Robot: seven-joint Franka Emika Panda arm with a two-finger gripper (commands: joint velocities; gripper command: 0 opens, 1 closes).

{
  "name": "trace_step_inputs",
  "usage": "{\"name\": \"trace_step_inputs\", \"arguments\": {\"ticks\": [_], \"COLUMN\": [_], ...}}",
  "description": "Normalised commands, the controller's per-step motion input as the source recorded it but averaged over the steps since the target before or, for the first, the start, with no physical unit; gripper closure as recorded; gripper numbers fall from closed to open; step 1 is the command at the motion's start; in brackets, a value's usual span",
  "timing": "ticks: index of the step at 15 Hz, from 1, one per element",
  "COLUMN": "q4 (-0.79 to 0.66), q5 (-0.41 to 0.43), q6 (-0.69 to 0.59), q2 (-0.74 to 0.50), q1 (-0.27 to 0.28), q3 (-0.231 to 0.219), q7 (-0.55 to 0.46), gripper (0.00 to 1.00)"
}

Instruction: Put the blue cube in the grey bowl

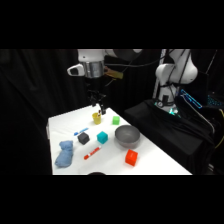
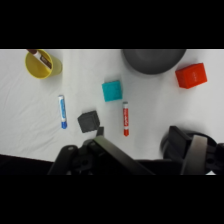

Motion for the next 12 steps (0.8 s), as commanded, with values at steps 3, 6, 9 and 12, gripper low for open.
{"name": "trace_step_inputs", "arguments": {"ticks": [3,6,9,12], "q4": [0.02,0.03,0.01,0.0], "q5": [-0.012,0.012,0.063,0.158], "q6": [0.01,0.05,0.08,0.13], "q2": [0.0,-0.02,-0.06,-0.03], "q1": [-0.031,-0.095,-0.143,-0.123], "q3": [0.012,-0.031,-0.057,-0.039], "q7": [-0.02,-0.23,-0.45,-0.48], "gripper": [0.0,0.0,0.0,0.0]}}
